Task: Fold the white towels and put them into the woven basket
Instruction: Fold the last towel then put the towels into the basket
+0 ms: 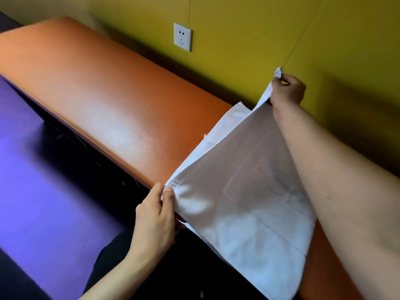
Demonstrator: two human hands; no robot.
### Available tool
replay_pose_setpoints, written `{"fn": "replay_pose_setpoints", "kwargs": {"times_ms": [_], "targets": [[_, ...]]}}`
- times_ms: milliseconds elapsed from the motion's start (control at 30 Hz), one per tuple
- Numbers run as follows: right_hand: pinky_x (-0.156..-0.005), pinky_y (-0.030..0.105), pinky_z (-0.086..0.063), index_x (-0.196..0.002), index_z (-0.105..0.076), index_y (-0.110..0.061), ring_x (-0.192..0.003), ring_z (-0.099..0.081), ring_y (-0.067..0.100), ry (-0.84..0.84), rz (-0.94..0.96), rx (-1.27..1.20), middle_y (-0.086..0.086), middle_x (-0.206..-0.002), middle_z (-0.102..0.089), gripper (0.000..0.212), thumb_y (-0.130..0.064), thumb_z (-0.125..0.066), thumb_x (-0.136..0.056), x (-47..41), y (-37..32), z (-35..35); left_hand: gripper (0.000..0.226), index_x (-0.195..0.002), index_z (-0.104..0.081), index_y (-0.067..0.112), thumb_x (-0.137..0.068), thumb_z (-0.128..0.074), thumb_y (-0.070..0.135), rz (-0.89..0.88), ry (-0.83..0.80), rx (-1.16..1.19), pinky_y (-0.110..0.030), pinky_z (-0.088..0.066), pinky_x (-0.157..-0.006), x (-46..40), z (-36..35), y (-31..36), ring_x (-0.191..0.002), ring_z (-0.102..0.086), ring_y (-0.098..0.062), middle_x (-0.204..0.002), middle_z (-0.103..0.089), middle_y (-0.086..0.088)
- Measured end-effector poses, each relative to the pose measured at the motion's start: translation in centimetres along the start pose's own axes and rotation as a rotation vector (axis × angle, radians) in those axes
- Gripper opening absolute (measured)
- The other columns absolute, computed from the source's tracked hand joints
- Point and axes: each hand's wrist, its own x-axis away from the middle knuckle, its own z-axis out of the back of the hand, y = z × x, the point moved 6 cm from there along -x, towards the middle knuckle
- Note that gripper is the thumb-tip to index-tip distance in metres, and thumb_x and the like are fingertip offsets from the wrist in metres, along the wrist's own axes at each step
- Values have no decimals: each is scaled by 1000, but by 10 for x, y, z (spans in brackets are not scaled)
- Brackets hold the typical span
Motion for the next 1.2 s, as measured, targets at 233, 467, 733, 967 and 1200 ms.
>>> {"fn": "replay_pose_setpoints", "kwargs": {"times_ms": [233, 467, 733, 967, 1200], "targets": [[-50, 26, -54, -127, -60, -9, -55, -60, 11, -322, -154, -103, 6, -87, -66, 29, -11, -59, -97, 44, 30, -33, 35, -72, -50, 15, -94, -40, 41, 180, -50, -346, -43, -56, -68, -35, 0, -52, -63, -67, -28, -67, -66, -4], [-77, 39, -56, -110, -66, -23, -77, -66, 23, -284, -55, 325, -6, -80, -65, 22, -18, -59, -90, 160, 132, 113, 33, -104, -48, 4, -95, -55, 35, 202, -90, -540, -39, -37, -77, -51, -10, -56, -100, -55, -39, -104, -52, -12], [-67, 36, -43, -86, -52, -18, -78, -64, 33, -93, -249, 493, -1, -76, -63, 23, -33, -70, -89, 307, 185, 262, 61, -123, -42, -1, -84, -72, 35, 402, -55, -343, -42, -47, -80, -42, -8, -58, -100, -58, -37, -111, -57, -16], [-69, 35, -37, -90, -58, -17, -97, -65, 35, -199, -439, 674, 11, -96, -70, 37, -54, -58, -92, 361, 172, 260, 41, -111, -57, 3, -84, -68, 31, 247, -161, -432, -38, -45, -77, -32, -12, -39, -98, -64, -38, -106, -66, -18], [-73, 35, -36, -98, -45, -10, -90, -59, 37, -92, -479, 268, 7, -85, -56, 14, -22, -52, -102, 361, 161, 272, 26, -109, -54, 4, -95, -54, 26, 109, -150, -406, -36, -45, -76, -7, -9, 1, -94, -63, -36, -108, -65, -19]]}}
